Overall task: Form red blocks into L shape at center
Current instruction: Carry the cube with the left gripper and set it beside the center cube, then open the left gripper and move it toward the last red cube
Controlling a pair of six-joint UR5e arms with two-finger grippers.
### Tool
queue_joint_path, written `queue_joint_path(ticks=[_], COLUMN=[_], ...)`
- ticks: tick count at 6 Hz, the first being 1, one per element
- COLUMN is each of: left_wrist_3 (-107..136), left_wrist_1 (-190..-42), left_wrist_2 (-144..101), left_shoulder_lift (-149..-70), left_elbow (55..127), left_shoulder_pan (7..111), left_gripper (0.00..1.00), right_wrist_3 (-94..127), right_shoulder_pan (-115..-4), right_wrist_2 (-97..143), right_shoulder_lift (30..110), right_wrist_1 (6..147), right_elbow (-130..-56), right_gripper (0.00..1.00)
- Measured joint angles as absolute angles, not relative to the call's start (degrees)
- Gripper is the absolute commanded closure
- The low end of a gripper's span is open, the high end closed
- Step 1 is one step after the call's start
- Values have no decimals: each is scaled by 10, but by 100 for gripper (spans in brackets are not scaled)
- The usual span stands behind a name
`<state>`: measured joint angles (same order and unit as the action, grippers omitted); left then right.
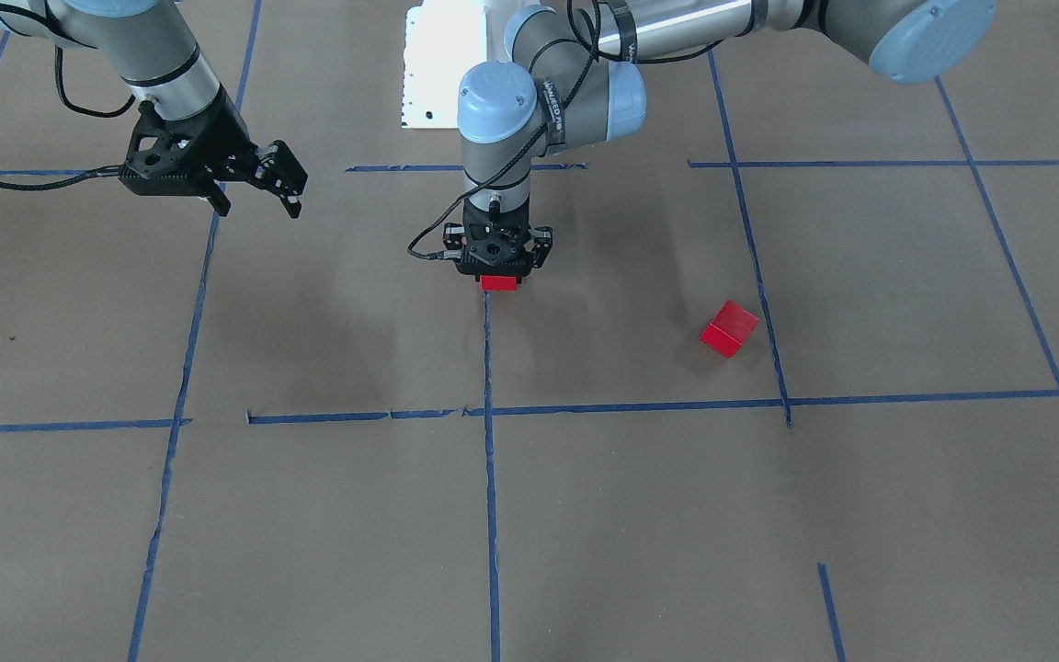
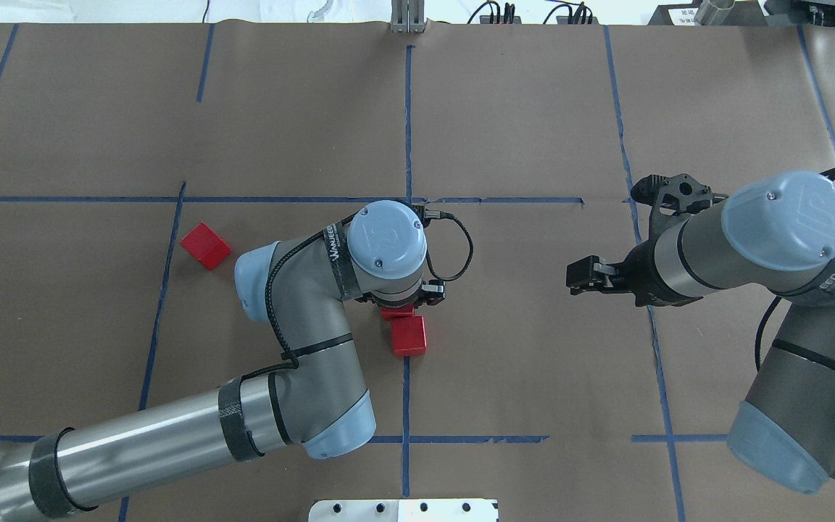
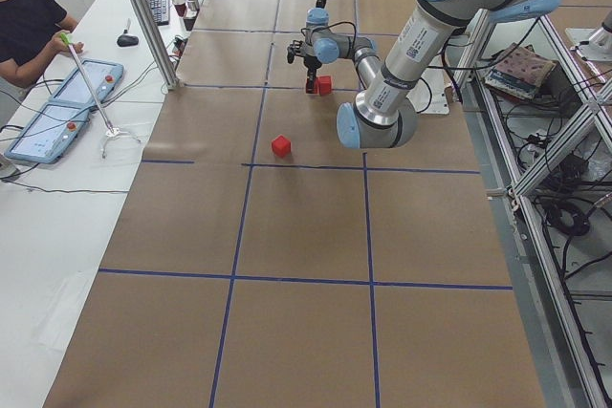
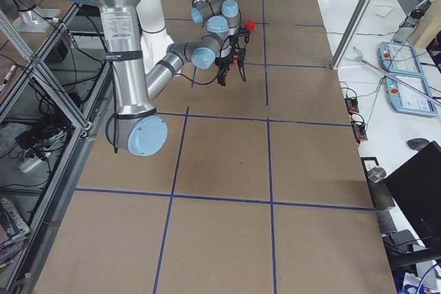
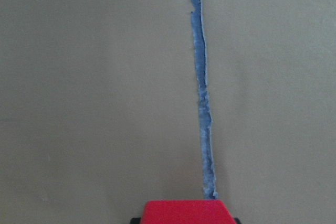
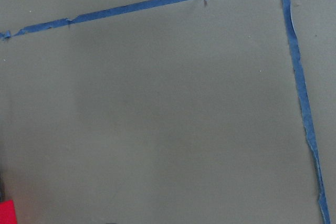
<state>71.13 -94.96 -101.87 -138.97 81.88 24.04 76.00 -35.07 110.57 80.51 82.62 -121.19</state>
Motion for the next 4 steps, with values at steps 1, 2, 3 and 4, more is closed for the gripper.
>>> queue_joint_path(ticks=[1, 2, 3, 4], left_wrist_3=[719, 721, 722, 722], left_wrist_1=[-961, -966, -967, -968], left_wrist_2=[-1019, -1019, -1019, -1019], left_shoulder_lift=[-1392, -1392, -1393, -1393], left_elbow=[811, 807, 807, 807], left_shoulder_pan=[239, 238, 238, 237], left_gripper=[98, 97, 95, 95], right_wrist_3=[760, 760, 760, 760], right_shoulder_pan=[-351, -351, -351, -351], right_wrist_2=[1106, 1106, 1106, 1107], right_shoulder_lift=[805, 805, 805, 805], right_wrist_1=[826, 826, 826, 826], right_elbow=[-1213, -1214, -1215, -1215], right_gripper=[0, 0, 0, 0])
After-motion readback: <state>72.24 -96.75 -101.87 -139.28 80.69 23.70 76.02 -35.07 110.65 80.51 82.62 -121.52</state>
